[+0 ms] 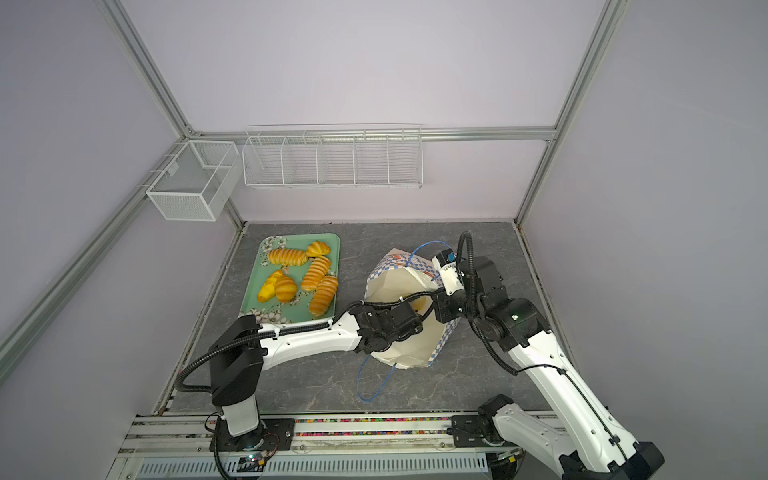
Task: Take the fake bread out of the paper bag
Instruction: 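Lower the tongs and close them on the last bread with the left gripper, then lift the pinched bread out of the bag toward the tray with the left gripper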
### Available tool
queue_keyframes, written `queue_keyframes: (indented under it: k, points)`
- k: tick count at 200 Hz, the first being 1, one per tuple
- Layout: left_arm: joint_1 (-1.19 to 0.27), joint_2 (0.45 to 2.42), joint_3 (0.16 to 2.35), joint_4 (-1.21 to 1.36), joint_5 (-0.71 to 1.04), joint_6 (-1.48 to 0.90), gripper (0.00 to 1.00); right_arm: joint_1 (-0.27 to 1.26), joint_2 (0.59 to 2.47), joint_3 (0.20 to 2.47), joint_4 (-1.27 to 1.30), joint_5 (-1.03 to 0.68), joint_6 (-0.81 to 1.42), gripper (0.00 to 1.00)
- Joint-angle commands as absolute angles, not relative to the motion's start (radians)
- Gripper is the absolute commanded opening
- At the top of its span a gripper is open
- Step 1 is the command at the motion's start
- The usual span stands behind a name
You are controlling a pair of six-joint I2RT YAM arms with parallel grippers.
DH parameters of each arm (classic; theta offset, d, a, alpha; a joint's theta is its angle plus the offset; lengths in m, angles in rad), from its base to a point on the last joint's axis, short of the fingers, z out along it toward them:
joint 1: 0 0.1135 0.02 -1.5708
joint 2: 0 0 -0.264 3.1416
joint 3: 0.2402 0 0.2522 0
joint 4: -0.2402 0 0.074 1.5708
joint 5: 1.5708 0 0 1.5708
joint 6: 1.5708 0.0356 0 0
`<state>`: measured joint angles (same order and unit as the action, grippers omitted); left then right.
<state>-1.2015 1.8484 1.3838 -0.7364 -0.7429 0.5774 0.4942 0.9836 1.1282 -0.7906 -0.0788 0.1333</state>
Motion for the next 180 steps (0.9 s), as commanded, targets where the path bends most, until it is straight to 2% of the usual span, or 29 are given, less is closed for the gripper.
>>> queue_keyframes:
  k: [1, 25, 80, 129, 180]
  points:
    - [-1.201, 1.856, 1.429, -0.746, -0.749, 0.566, 0.31, 0.506, 0.983, 1.137, -0.768, -0.132, 0.129, 0.07]
    - [-1.203, 1.827, 1.427, -0.765, -0.742, 0.548, 0.2, 0.505, 1.0, 1.137, -0.756, -0.11, 0.139, 0.07]
    - [-1.24, 1.68, 1.459, -0.903, -0.612, 0.417, 0.08, 0.505, 1.036, 1.118, -0.71, -0.095, 0.132, 0.07]
    - [-1.257, 1.526, 1.44, -1.012, -0.564, 0.314, 0.04, 0.505, 1.062, 1.137, -0.695, -0.078, 0.129, 0.07]
    - [-1.259, 1.339, 1.388, -1.013, -0.423, 0.253, 0.0, 0.504, 1.062, 1.122, -0.653, -0.051, 0.167, 0.07]
